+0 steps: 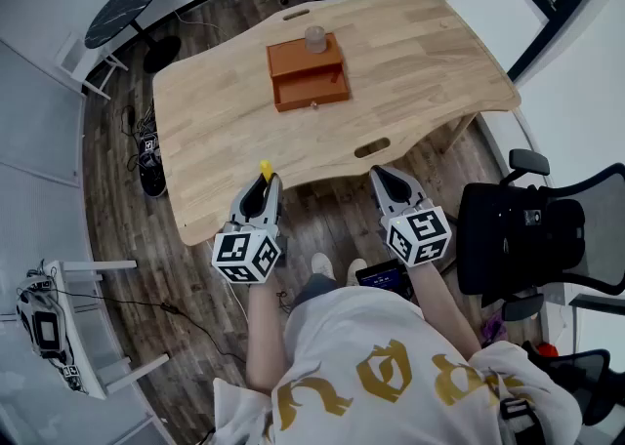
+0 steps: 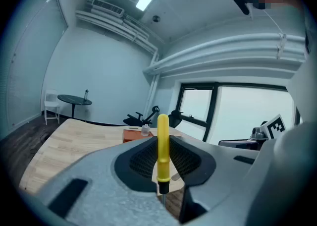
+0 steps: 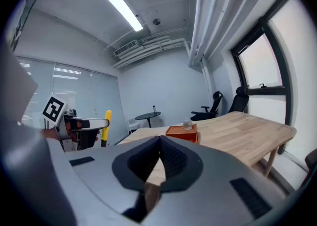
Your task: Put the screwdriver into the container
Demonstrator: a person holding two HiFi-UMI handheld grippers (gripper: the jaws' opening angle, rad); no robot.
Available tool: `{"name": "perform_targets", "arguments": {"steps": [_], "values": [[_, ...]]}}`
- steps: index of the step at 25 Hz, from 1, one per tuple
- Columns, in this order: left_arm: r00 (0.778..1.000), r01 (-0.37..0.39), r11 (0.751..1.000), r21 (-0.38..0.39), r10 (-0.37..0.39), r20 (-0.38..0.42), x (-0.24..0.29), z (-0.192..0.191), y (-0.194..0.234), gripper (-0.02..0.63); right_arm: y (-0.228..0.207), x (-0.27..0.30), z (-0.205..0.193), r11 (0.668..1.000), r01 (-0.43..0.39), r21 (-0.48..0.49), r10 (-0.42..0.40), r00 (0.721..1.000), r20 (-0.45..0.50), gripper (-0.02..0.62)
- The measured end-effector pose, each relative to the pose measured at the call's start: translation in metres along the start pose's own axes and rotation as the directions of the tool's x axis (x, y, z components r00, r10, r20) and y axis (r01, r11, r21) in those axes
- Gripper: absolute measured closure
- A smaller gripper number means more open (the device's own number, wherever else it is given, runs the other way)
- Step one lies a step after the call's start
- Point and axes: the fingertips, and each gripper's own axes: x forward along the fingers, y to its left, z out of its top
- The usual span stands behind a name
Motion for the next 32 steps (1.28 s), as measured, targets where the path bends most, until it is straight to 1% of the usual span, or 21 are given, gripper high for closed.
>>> {"name": "perform_targets", "arguments": {"steps": [9,15,20,26,32], "values": [[1.0,-0.009,1.0,0.002,0.01,-0.018,-0.004,-0.009,-0.01,0.531,0.003,-0.007,-0.013,1.0,-0.026,-0.011,0.026,0.999,-0.024,0.584],[0.999,-0.03,1.0,0.0,0.03,-0.021,-0.007,-0.016,-0.013,0.531,-0.002,-0.014,-0.014,0.999,-0.032,-0.005,0.032,0.999,-0.014,0.583],[0.999,-0.038,0.999,0.011,0.038,-0.018,-0.004,-0.013,-0.015,0.531,-0.009,-0.015,-0.01,0.999,-0.033,-0.006,0.033,0.999,-0.001,0.584],[0.999,-0.035,0.999,0.008,0.035,-0.019,0.015,-0.011,-0.009,0.531,-0.024,-0.003,-0.008,1.0,-0.021,0.0,0.021,1.0,-0.001,0.583],[0.999,-0.014,1.0,-0.005,0.013,-0.038,0.053,-0.016,0.005,0.531,-0.046,0.026,-0.012,1.0,0.003,0.01,-0.003,1.0,-0.025,0.584]]}}
